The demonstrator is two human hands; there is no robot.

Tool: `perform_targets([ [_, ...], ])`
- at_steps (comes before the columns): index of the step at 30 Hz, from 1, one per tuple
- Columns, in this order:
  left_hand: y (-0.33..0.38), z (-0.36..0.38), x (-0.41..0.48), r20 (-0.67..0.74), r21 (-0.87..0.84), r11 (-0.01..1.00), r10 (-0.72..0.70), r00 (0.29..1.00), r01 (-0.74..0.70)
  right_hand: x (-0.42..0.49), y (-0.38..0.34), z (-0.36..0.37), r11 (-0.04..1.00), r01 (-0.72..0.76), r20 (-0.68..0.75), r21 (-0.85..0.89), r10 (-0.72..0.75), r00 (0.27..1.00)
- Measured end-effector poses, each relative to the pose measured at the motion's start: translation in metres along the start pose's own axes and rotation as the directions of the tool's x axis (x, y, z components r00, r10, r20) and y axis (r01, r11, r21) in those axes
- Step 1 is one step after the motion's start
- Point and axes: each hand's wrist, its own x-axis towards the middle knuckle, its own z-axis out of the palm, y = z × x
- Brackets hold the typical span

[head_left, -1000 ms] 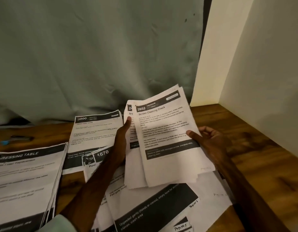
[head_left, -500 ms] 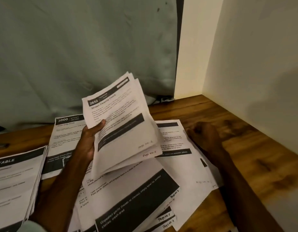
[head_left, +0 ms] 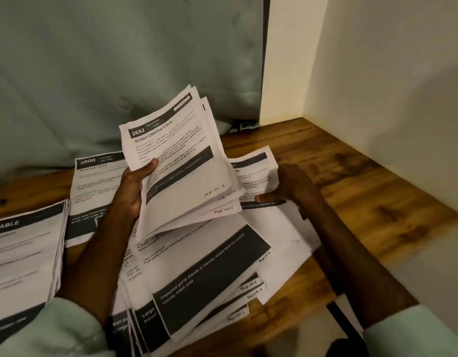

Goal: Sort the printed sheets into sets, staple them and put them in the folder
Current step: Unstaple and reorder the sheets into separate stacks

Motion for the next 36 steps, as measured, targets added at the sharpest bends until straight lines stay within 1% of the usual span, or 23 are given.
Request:
perform_targets([
  [7,0.0,0.004,-0.005,-0.001,-0.002,1.0,0.01,1.0,-0.01,-0.013,-0.009,-0.013,0.989,0.021,0.05,0.144,-0.028,0.998],
  [9,0.001,0.005,-0.006,0.007,0.003,1.0,0.018,1.0,-0.018,-0.018,-0.008,-0.015,0.986,0.007,0.076,0.166,-0.02,0.997],
  [11,0.001,0.006,-0.007,0.009,0.013,1.0,0.027,1.0,-0.027,-0.023,-0.008,-0.013,0.981,-0.012,0.068,0.194,-0.001,0.998],
  [13,0.001,0.006,-0.007,0.01,0.022,0.999,0.034,0.999,-0.034,-0.025,-0.012,-0.01,0.975,-0.017,0.025,0.222,0.011,1.0],
  [16,0.001,0.005,-0.007,0.011,0.03,0.999,0.038,0.999,-0.038,-0.025,-0.016,-0.007,0.979,-0.024,-0.008,0.2,0.026,1.0],
  [18,0.001,0.005,-0.007,-0.005,0.025,0.999,0.033,0.999,-0.032,-0.026,-0.019,-0.009,0.979,-0.009,0.01,0.203,0.007,1.0],
  [21,0.001,0.004,-0.009,-0.022,0.008,1.0,0.019,1.0,-0.018,-0.016,-0.01,-0.018,0.964,-0.017,0.036,0.267,0.007,0.999],
  [23,0.001,0.006,-0.01,-0.022,0.014,1.0,0.017,1.0,-0.016,-0.009,0.007,-0.029,0.954,-0.015,0.0,0.3,0.016,1.0],
  [26,-0.001,0.009,-0.011,-0.034,0.037,0.999,0.025,0.999,-0.024,0.001,0.038,-0.043,0.923,0.105,-0.154,0.37,-0.051,0.987],
  [27,-0.002,0.01,-0.01,-0.031,0.047,0.999,0.025,0.999,-0.024,-0.001,0.044,-0.048,0.91,0.092,-0.166,0.403,-0.026,0.986],
  [29,-0.004,0.01,-0.009,-0.02,0.067,0.998,0.015,1.0,-0.013,0.002,0.058,-0.055,0.914,0.047,-0.181,0.403,0.029,0.983],
  [31,-0.005,0.011,-0.007,-0.024,0.066,0.998,-0.001,1.0,0.002,0.006,0.07,-0.057,0.942,-0.027,-0.146,0.334,0.08,0.986],
  [33,-0.006,0.013,-0.005,-0.025,0.072,0.997,-0.017,1.0,0.019,0.019,0.083,-0.051,0.949,-0.026,-0.164,0.314,0.081,0.983],
  [34,-0.007,0.013,-0.004,-0.018,0.084,0.996,-0.02,1.0,0.022,0.019,0.082,-0.049,0.943,-0.008,-0.179,0.333,0.072,0.981],
  [36,-0.008,0.016,-0.003,-0.018,0.114,0.993,-0.019,1.0,0.021,0.021,0.077,-0.039,0.937,-0.018,-0.196,0.35,0.092,0.976],
])
